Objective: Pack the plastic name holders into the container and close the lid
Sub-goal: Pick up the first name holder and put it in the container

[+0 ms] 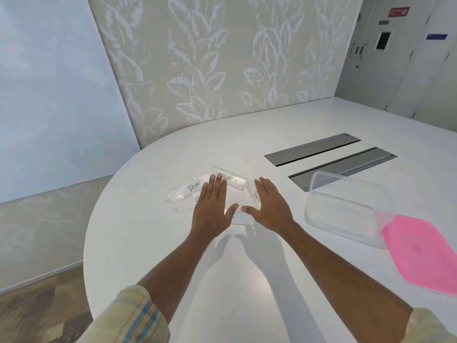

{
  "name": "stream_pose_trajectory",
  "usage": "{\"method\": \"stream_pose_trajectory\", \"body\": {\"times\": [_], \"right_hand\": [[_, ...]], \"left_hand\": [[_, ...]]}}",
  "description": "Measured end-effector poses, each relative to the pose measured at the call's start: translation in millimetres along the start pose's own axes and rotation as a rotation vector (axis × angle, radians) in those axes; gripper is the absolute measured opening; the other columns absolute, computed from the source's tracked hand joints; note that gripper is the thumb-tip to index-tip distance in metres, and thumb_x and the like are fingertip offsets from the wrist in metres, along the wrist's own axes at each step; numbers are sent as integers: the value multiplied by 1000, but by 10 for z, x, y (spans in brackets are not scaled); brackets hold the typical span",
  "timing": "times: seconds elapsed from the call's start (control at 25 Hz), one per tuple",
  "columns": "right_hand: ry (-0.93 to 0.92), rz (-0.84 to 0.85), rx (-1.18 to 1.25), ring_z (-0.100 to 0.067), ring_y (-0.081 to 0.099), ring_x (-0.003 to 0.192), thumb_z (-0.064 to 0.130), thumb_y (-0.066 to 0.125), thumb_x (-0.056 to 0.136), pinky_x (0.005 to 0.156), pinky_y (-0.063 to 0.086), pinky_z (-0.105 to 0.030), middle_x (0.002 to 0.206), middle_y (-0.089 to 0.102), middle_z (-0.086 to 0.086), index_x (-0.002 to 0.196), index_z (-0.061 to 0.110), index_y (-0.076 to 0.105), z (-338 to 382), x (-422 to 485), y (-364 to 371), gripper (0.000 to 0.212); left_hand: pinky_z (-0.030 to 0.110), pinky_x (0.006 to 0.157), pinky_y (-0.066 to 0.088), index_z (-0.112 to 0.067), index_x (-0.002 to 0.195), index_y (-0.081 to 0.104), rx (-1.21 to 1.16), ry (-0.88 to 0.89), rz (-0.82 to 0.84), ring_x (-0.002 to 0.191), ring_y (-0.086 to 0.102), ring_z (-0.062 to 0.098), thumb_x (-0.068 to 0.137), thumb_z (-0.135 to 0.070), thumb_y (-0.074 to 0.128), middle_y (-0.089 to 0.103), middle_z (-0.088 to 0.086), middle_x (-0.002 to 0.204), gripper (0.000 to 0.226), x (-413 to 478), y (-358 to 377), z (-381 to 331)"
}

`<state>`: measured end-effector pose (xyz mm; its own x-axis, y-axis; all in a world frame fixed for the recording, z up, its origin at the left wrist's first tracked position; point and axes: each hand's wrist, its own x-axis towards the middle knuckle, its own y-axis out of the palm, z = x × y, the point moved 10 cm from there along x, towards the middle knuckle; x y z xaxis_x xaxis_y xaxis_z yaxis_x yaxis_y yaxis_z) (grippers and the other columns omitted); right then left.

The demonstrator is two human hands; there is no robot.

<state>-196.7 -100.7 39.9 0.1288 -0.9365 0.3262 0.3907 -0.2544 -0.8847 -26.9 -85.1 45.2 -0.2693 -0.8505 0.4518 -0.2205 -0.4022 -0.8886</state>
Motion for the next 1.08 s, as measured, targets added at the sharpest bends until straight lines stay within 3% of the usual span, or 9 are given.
{"method": "stream_pose_trajectory", "body": {"times": [0.2, 0.44, 0.56, 0.72, 1.08], "right_hand": [[16, 139, 7, -20, 29, 153, 58, 74, 86, 116, 40, -40, 164, 36, -4, 157, 16, 38, 159, 75, 377, 90], [11, 280, 0, -14, 37, 147, 49, 77, 86, 111, 43, -37, 157, 46, 8, 152, 23, 46, 224, 104, 739, 78], [35, 343, -18, -14, 39, 147, 43, 77, 89, 113, 41, -36, 155, 48, 8, 151, 24, 49, 190, 115, 871, 71], [61, 380, -68, -18, 45, 141, 38, 71, 94, 111, 41, -37, 148, 55, 3, 148, 24, 52, 146, 121, 956, 59], [59, 330, -166, -24, 61, 121, 35, 67, 94, 95, 49, -37, 129, 68, 0, 136, 27, 63, 210, 140, 840, 43]], "left_hand": [[40, 135, 9, -7, 166, 25, -6, 15, 192, 165, 9, 26, 108, -50, 43, 19, 9, 176, 74, -15, 341, 338], [37, 133, 18, -15, 163, 34, -57, 58, 367, 162, 23, 20, 106, -48, 52, 32, 2, 172, 68, -24, 635, 539], [36, 126, 31, -21, 159, 43, -74, 58, 430, 156, 37, 19, 100, -44, 63, 40, -2, 168, 66, -20, 740, 599], [38, 111, 47, -25, 152, 50, -72, 34, 475, 138, 56, 23, 97, -35, 67, 60, -4, 150, 58, 8, 796, 649], [41, 96, 55, -24, 139, 60, 5, 89, 433, 121, 64, 24, 99, -19, 58, 71, -2, 126, 41, 34, 671, 598]]}}
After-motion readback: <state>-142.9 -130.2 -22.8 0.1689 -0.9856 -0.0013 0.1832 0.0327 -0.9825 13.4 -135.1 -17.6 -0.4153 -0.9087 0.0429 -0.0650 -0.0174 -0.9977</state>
